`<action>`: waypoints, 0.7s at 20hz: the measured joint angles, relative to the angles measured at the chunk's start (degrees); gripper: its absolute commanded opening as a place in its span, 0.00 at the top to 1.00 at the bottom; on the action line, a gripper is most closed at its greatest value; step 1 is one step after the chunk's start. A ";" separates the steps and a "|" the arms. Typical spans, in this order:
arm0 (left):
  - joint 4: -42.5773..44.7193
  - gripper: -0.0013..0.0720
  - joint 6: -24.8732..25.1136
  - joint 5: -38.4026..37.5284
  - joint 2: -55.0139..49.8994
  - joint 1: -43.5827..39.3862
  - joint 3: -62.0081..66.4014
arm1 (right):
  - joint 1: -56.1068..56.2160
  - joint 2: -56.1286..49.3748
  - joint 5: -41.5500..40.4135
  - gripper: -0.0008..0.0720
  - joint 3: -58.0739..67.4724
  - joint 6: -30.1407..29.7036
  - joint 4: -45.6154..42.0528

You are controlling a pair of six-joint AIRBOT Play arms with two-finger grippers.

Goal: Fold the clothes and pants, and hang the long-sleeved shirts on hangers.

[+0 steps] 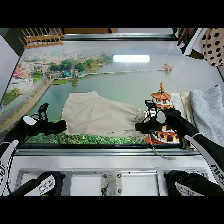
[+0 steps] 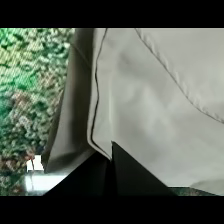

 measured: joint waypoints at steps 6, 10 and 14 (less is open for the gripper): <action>0.17 0.21 0.17 -3.93 3.54 0.00 5.84 | -2.40 3.41 0.28 0.16 1.60 -3.91 5.38; 0.15 0.27 -0.26 -8.57 9.64 0.00 10.86 | -10.82 9.66 5.51 0.16 3.30 -10.75 9.68; -0.11 0.98 -1.16 -10.88 15.47 0.00 12.59 | -22.73 11.72 10.91 0.00 1.90 -17.70 13.38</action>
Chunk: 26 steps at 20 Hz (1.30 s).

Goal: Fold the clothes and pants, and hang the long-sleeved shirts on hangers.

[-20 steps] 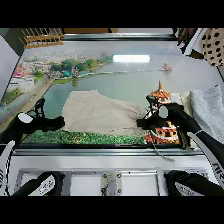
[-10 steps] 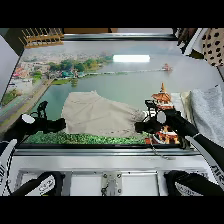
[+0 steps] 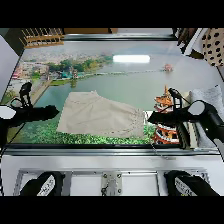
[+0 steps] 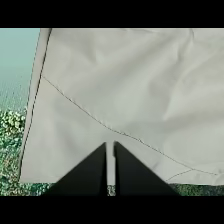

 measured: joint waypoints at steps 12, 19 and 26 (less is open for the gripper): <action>-4.33 0.98 -0.98 1.57 4.57 -8.17 -2.82 | -5.95 -14.86 -7.52 0.01 -10.32 -25.09 30.21; -4.68 0.98 -2.14 3.41 3.34 -13.70 -3.41 | -1.31 -19.15 -11.08 0.01 -10.58 -27.67 35.30; -4.76 0.98 -2.54 3.78 -1.38 -17.64 -3.43 | 3.72 -21.90 -13.88 0.17 -10.62 -27.93 40.96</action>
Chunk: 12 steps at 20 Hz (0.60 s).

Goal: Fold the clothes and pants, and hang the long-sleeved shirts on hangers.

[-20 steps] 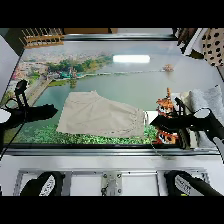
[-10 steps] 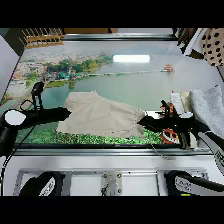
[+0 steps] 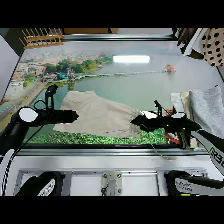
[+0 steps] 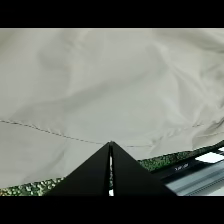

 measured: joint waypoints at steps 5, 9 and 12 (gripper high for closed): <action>-0.13 0.98 -0.04 0.07 -2.19 -1.60 0.02 | 1.84 -1.01 -2.14 0.98 -0.11 -0.52 1.84; -0.13 0.98 -0.46 0.33 -3.19 -1.95 0.02 | 2.14 -1.01 -2.23 0.97 0.00 -1.53 2.43; -0.46 0.98 -1.40 1.03 -3.41 -2.25 0.09 | 0.44 -0.07 -0.96 0.97 1.27 1.14 -0.98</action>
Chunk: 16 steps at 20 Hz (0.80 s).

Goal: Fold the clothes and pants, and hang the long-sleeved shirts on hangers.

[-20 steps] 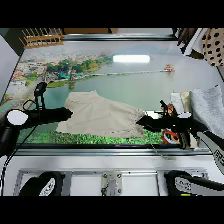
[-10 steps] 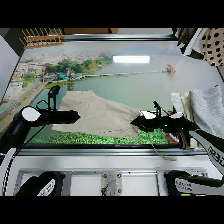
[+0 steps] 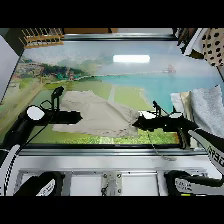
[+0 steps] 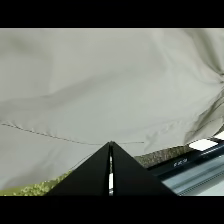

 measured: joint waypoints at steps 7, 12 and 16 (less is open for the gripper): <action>-0.94 0.98 -0.83 5.01 -5.51 -9.16 4.28 | -7.87 4.81 15.41 0.97 13.22 16.79 -29.40; -1.05 0.98 -1.01 6.69 -20.20 -19.54 16.74 | -9.20 6.14 30.16 0.97 27.89 24.61 -44.41; -1.16 0.98 -1.01 7.15 -33.24 -26.93 28.55 | -7.76 6.38 38.36 0.97 38.34 28.94 -48.06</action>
